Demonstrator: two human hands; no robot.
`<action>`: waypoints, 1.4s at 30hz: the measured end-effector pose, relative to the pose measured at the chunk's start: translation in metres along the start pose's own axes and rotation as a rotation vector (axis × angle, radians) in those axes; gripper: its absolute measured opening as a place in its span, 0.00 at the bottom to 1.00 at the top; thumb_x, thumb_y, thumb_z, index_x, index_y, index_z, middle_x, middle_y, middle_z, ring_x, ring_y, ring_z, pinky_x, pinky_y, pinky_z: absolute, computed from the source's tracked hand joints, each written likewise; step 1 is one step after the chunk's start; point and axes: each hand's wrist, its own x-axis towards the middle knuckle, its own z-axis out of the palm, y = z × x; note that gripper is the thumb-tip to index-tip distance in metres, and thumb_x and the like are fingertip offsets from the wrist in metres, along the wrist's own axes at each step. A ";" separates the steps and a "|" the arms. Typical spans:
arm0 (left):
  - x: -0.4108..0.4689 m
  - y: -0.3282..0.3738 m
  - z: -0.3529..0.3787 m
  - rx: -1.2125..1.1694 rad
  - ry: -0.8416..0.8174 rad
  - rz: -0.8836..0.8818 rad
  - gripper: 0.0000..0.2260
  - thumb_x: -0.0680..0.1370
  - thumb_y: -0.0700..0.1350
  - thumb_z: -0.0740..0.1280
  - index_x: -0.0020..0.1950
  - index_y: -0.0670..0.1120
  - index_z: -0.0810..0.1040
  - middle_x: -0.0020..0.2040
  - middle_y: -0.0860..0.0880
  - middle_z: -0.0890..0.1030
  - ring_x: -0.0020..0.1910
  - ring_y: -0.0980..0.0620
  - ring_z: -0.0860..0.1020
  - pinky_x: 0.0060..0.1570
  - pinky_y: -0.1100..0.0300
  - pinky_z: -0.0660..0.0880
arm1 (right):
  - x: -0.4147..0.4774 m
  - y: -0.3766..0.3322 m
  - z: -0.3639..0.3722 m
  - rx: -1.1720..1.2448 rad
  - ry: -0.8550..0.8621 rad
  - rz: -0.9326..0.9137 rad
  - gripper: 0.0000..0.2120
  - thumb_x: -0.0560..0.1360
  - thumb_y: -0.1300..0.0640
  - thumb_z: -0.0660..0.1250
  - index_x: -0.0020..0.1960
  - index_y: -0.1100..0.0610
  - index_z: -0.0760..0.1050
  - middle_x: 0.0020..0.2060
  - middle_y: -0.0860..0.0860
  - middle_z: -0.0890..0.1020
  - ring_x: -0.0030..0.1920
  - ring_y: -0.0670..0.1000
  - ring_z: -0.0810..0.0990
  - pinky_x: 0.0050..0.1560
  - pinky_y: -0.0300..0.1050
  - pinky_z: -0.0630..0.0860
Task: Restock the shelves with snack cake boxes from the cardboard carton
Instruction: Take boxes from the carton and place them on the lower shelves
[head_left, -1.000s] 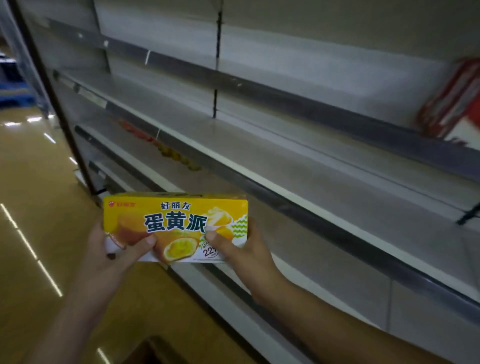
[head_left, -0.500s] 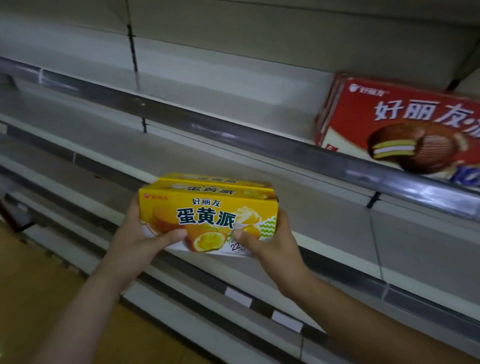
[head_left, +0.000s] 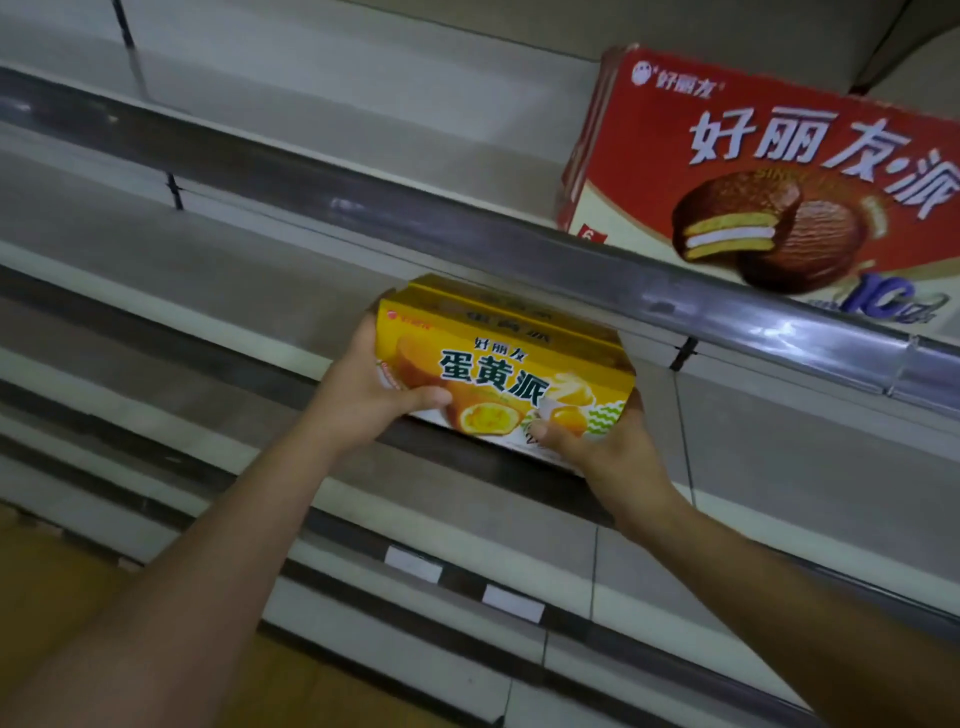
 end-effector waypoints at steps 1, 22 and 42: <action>0.007 -0.004 0.005 -0.003 -0.019 -0.001 0.43 0.65 0.41 0.83 0.74 0.53 0.65 0.58 0.61 0.80 0.52 0.72 0.79 0.52 0.74 0.74 | 0.004 0.003 -0.005 -0.005 0.008 0.003 0.42 0.65 0.60 0.84 0.71 0.52 0.65 0.59 0.48 0.83 0.58 0.48 0.84 0.64 0.57 0.79; 0.099 -0.037 0.080 0.450 -0.085 -0.056 0.54 0.72 0.44 0.78 0.83 0.55 0.40 0.79 0.45 0.66 0.79 0.39 0.62 0.75 0.40 0.63 | 0.077 0.055 -0.045 -0.243 0.139 -0.005 0.53 0.55 0.46 0.85 0.75 0.47 0.64 0.64 0.47 0.81 0.63 0.53 0.80 0.67 0.58 0.75; 0.007 -0.005 0.015 0.357 0.029 0.057 0.30 0.80 0.57 0.68 0.79 0.46 0.65 0.74 0.44 0.73 0.70 0.46 0.73 0.65 0.56 0.71 | 0.018 -0.011 -0.026 -0.210 0.198 -0.215 0.33 0.72 0.60 0.78 0.71 0.48 0.66 0.64 0.51 0.76 0.58 0.37 0.76 0.62 0.41 0.75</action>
